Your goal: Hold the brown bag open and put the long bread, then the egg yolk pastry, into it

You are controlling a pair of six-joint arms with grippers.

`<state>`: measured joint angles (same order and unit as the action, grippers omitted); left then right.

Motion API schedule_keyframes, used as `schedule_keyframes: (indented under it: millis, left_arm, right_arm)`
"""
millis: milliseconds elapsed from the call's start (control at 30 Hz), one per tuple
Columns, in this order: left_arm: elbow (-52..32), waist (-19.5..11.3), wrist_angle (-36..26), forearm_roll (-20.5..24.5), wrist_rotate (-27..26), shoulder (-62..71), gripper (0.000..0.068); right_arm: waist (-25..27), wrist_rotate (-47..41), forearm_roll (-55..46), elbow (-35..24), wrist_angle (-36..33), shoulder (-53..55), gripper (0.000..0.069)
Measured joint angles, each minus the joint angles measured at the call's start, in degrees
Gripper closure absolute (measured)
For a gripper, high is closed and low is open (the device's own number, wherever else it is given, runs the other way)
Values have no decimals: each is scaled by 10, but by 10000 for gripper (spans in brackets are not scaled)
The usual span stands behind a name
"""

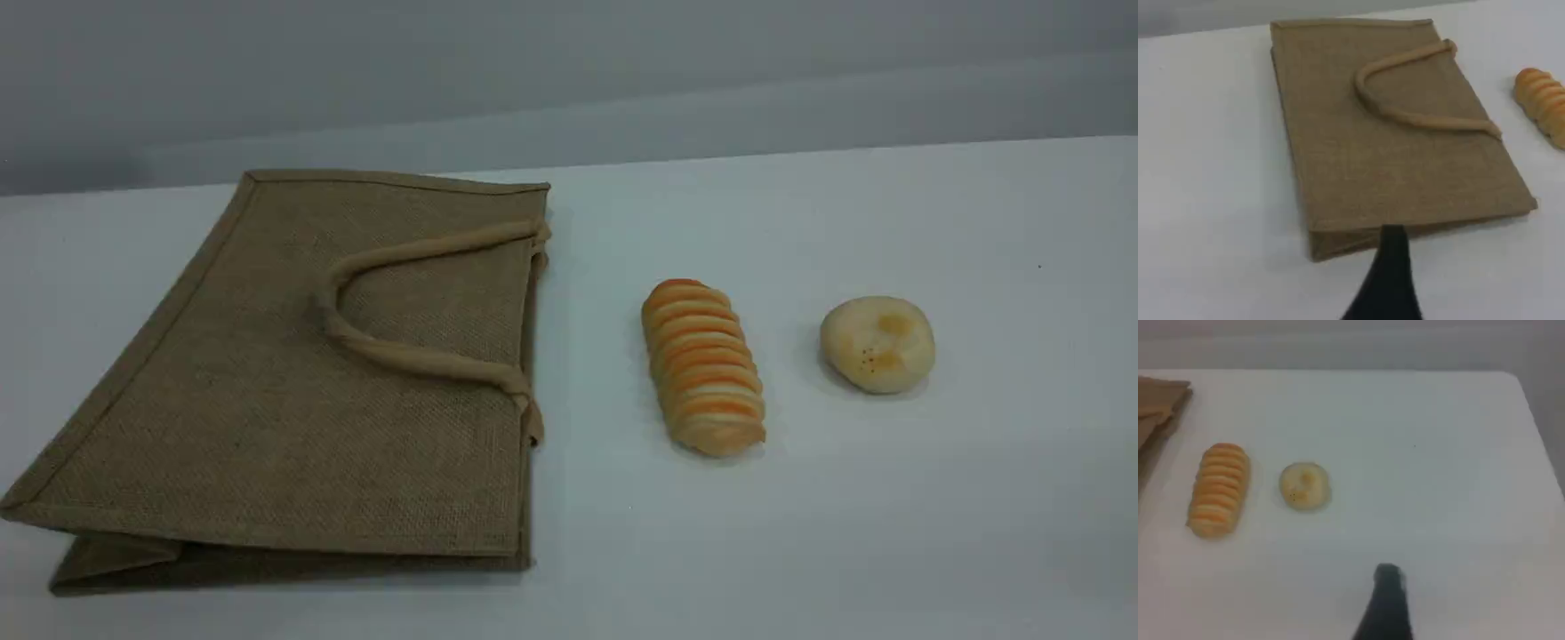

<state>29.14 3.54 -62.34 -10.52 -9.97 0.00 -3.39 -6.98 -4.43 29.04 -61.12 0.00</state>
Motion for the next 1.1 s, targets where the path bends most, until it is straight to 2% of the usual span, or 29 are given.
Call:
schedule_keyframes:
  millis: [233,400,533,667,800,967,1100]
  left_arm:
    - [0,0,0,-4,1,0,100]
    - [5,0,13,18,29,5,100]
    - [14,0,77,20,47,50,100]
    - [28,0,188,15,24,133,100]
    - [60,0,270,14,14,250,100]
    - [93,0,345,14,14,398,100]
    - [117,0,376,12,44,524,100]
  right_arm:
    - [0,0,0,0,0,0,141]
    - [0,15,2,2,4,0,141]
    - [0,51,22,14,35,31,141]
    - [0,58,60,16,119,111,141]
    - [0,61,91,16,216,208,141]
    - [0,61,93,16,345,343,141]
    - [0,61,108,17,432,462,141]
